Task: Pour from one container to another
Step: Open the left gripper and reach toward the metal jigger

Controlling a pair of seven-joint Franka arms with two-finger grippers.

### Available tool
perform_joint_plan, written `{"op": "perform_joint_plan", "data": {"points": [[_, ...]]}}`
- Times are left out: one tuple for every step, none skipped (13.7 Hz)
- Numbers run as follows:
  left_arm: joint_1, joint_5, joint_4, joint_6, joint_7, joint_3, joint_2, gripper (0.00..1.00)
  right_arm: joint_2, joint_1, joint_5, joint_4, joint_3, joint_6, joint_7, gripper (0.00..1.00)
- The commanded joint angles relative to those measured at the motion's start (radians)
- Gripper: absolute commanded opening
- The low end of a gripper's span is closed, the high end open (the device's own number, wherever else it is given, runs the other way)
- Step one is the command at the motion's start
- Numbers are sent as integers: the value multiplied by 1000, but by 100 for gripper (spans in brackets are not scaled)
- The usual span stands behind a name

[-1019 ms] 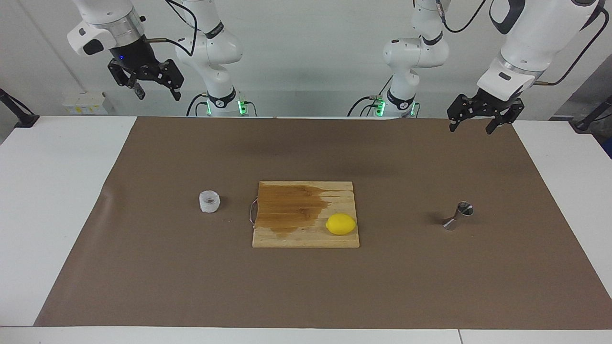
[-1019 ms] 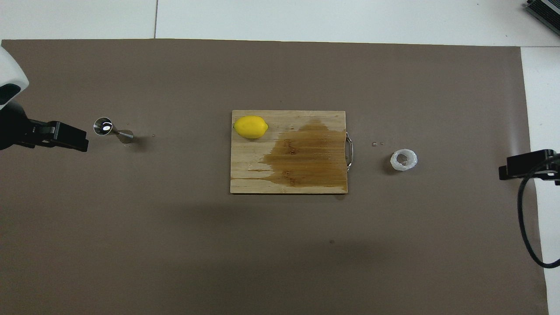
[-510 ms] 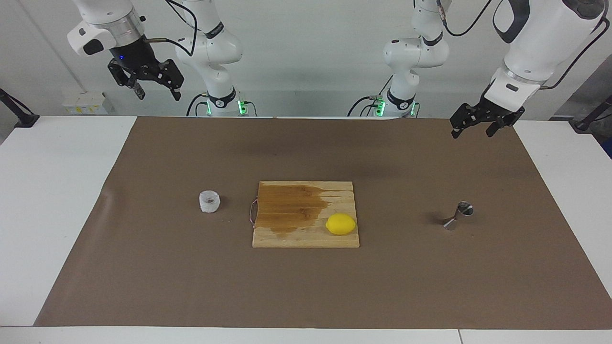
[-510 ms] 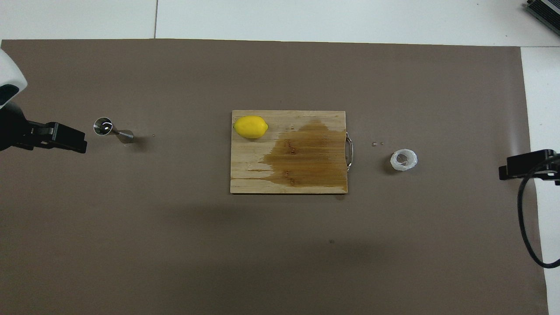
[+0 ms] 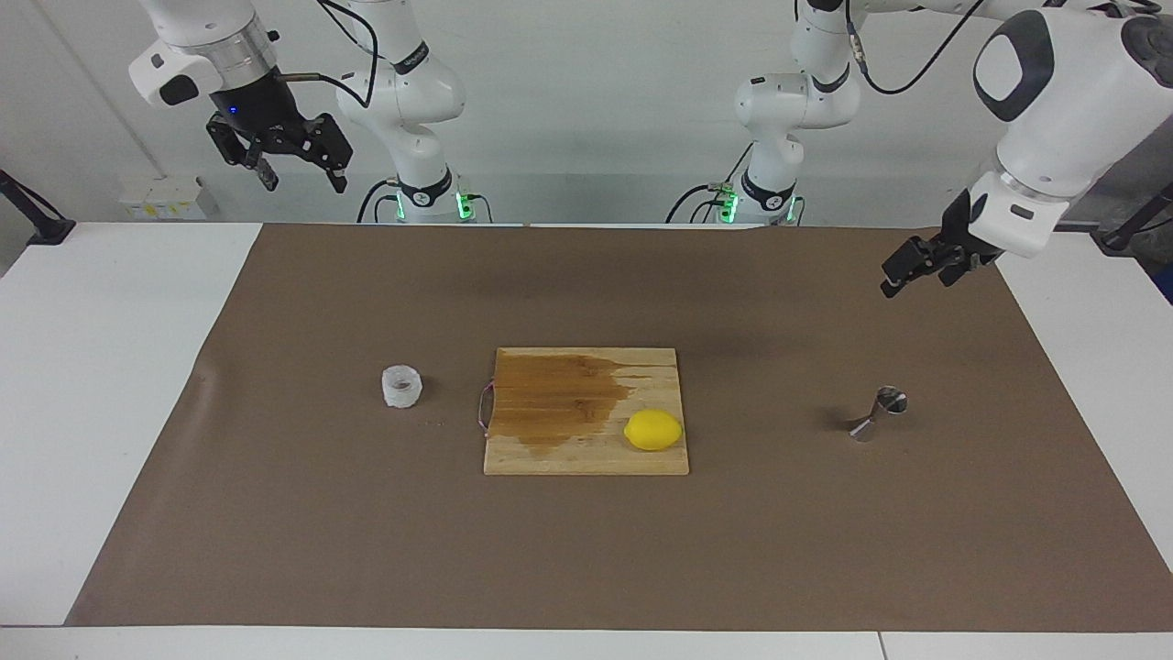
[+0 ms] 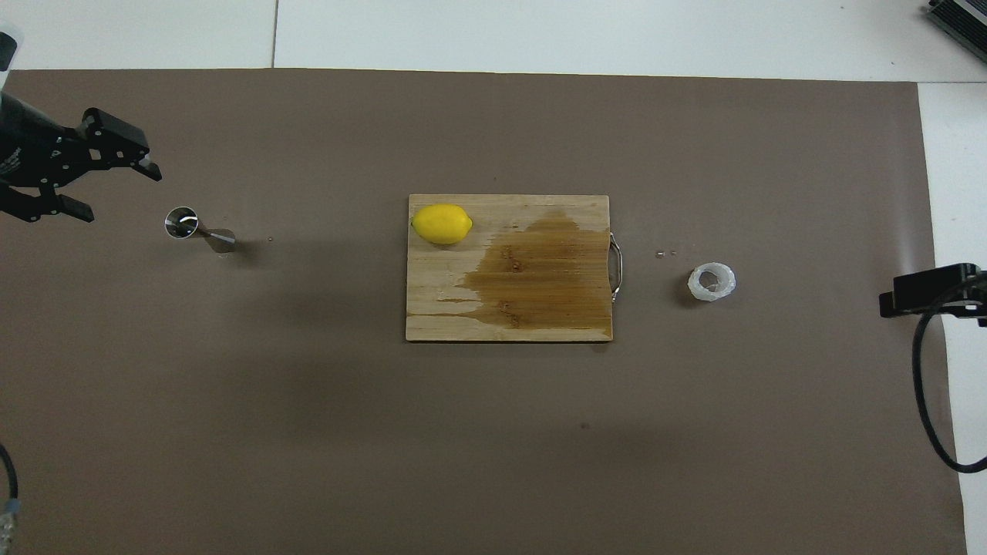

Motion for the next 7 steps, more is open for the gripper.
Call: {"op": "perform_joint_plan", "data": {"points": [[39, -33, 83, -4, -103, -7, 93, 100, -15, -5, -5, -13, 4, -1, 7, 100], [48, -55, 101, -4, -140, -7, 122, 100, -15, -5, -5, -13, 4, -3, 7, 100], [61, -82, 105, 0, -163, -4, 142, 100, -15, -5, -5, -13, 4, -3, 7, 100], [65, -90, 103, 10, -183, -4, 150, 100, -15, -5, -5, -13, 4, -1, 7, 100], [68, -95, 102, 19, -206, -6, 155, 100, -15, -5, -5, -13, 4, -3, 7, 100], [85, -119, 103, 25, -245, -6, 177, 100, -15, -5, -5, -13, 4, -1, 7, 100], [91, -139, 103, 51, -278, -4, 194, 100, -15, -5, -5, -13, 4, -1, 7, 100]]}}
